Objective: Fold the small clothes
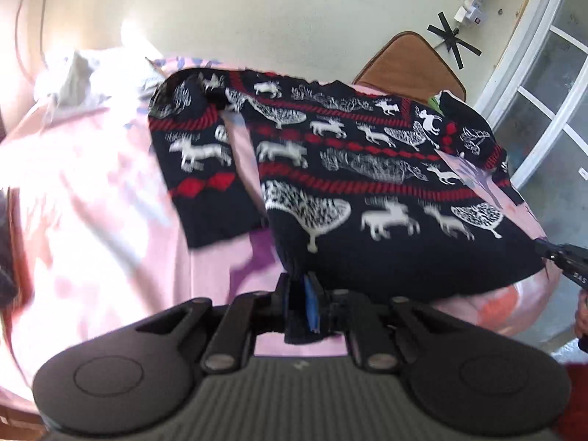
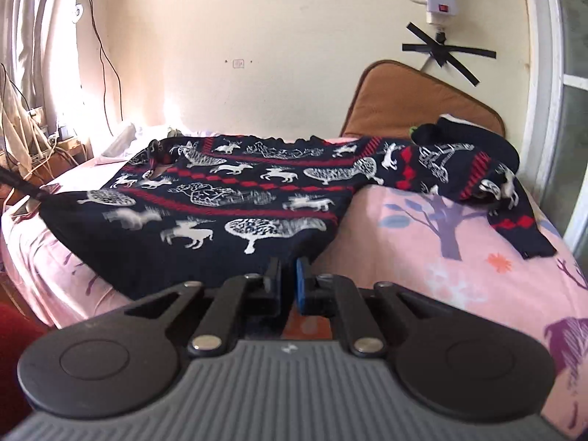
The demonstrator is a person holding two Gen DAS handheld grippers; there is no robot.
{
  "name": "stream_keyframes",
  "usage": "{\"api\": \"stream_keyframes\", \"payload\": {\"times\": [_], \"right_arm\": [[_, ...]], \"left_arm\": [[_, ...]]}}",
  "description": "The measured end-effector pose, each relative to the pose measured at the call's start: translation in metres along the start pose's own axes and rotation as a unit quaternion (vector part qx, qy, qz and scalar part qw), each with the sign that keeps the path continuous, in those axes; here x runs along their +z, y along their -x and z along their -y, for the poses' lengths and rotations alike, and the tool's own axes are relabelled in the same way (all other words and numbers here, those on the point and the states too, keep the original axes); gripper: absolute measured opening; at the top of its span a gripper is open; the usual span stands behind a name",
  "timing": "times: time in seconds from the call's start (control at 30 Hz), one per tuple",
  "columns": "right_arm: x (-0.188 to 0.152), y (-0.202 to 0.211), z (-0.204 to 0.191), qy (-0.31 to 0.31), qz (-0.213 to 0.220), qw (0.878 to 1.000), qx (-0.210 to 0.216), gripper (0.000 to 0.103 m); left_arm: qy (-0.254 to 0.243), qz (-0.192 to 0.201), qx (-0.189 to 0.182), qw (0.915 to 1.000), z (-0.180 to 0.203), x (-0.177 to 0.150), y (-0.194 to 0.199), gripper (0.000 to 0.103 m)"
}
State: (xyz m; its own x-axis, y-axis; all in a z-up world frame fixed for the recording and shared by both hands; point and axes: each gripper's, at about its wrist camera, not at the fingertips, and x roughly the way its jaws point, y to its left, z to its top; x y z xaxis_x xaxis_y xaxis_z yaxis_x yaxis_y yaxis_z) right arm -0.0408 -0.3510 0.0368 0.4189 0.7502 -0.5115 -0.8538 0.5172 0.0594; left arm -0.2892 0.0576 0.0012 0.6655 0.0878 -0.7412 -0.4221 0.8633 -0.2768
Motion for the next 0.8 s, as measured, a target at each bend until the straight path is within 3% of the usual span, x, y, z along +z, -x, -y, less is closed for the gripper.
{"api": "stream_keyframes", "payload": {"times": [0.07, 0.13, 0.17, 0.23, 0.3, 0.4, 0.53, 0.63, 0.8], "right_arm": [[-0.01, -0.001, -0.005, 0.021, -0.048, 0.998, 0.021, 0.005], [-0.014, -0.012, -0.006, 0.063, -0.076, 0.995, -0.015, 0.008], [-0.013, -0.017, -0.007, 0.074, -0.077, 0.993, -0.04, 0.01], [0.002, -0.02, 0.0, 0.061, -0.056, 0.995, -0.047, 0.011], [0.023, -0.023, 0.002, 0.041, -0.016, 0.999, -0.014, 0.012], [0.051, -0.044, -0.028, 0.06, 0.029, 0.997, 0.049, 0.015], [0.08, -0.096, -0.089, 0.108, 0.036, 0.981, 0.158, 0.035], [0.088, -0.143, -0.152, 0.186, 0.011, 0.955, 0.229, 0.038], [0.084, -0.216, -0.246, 0.362, -0.052, 0.881, 0.3, 0.052]], "left_arm": [[0.021, -0.024, -0.016, 0.9994, -0.005, -0.014, -0.009, 0.01], [0.039, -0.031, -0.028, 0.9984, -0.013, -0.021, -0.018, 0.014], [0.05, -0.027, -0.022, 0.9982, -0.018, -0.02, -0.02, 0.017], [0.077, 0.005, -0.009, 0.997, -0.032, -0.014, -0.016, 0.027], [0.095, 0.042, 0.02, 0.9944, -0.044, -0.005, -0.008, 0.033], [0.098, 0.091, 0.083, 0.9875, -0.053, 0.004, 0.004, 0.054], [0.086, 0.122, 0.104, 0.9834, -0.063, 0.004, 0.012, 0.061], [0.088, 0.136, 0.111, 0.9805, -0.077, -0.004, 0.022, 0.063], [0.128, 0.163, 0.105, 0.9726, -0.102, -0.018, 0.04, 0.068]]}}
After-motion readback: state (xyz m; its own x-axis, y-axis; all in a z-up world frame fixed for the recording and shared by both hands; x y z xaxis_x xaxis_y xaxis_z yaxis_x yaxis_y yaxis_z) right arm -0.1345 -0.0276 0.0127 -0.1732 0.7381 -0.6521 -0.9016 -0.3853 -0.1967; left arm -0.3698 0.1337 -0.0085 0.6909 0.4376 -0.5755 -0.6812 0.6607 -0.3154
